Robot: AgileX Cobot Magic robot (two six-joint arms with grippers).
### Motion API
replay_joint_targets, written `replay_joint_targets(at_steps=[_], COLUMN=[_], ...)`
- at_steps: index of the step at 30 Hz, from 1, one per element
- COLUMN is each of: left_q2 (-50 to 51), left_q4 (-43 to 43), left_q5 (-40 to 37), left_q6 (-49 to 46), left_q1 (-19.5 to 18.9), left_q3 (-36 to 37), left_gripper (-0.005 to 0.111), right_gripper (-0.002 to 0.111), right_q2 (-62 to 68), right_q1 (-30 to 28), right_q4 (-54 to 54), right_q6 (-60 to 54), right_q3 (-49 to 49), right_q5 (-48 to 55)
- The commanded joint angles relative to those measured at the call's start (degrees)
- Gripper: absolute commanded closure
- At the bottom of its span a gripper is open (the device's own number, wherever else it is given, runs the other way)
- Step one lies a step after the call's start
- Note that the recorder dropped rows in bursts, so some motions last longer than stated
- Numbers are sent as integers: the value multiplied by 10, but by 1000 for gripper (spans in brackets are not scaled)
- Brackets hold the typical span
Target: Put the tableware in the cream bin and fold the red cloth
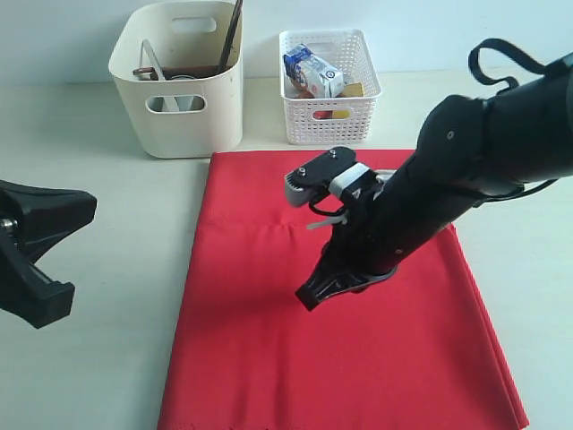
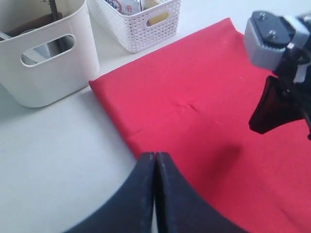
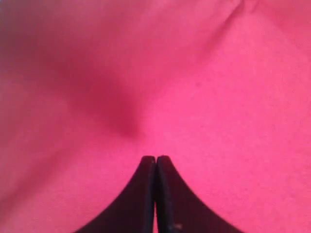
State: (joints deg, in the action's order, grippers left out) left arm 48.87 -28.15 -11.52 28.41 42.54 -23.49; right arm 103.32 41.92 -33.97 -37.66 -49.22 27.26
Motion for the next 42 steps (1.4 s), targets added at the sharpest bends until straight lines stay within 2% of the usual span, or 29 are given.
replay_joint_targets(at_steps=[1,3,10,14,19,22,26,28,30,32,35,42], left_q2=[-11,-11,-11,-11,-11,-11,-11,-11,-11,-11,-11,-11], left_q4=[5,5,5,5,5,5,5,5,5,5,5,5], left_q5=[14,14,15,12,12,12,13,13,13,13,13,11], left_q6=[8,8,7,6,6,6,6,6,6,6,5,3], left_q1=[-1,-1,-1,-1,-1,-1,-1,-1,-1,-1,-1,-1], left_q3=[6,6,8,8,8,8,8,8,8,8,8,8], left_gripper=[104,104,104,104,104,104,104,104,104,104,104,104], right_gripper=[108,108,108,108,108,108,108,108,108,108,108,108], right_q2=[21,21,21,21,13,-31,-126,-157,-159,-134,-67,58], right_q1=[1,1,0,-1,-35,-44,-44,-44,-44,-44,-44,-44], right_q4=[93,142,403,492,581,580,519,440,340,240,174,220], right_q6=[66,109,365,439,529,538,529,465,345,243,163,175], right_q3=[-4,-4,-3,9,31,30,23,9,-7,-18,-27,-52], right_q5=[-1,16,104,139,182,184,100,56,36,23,11,19])
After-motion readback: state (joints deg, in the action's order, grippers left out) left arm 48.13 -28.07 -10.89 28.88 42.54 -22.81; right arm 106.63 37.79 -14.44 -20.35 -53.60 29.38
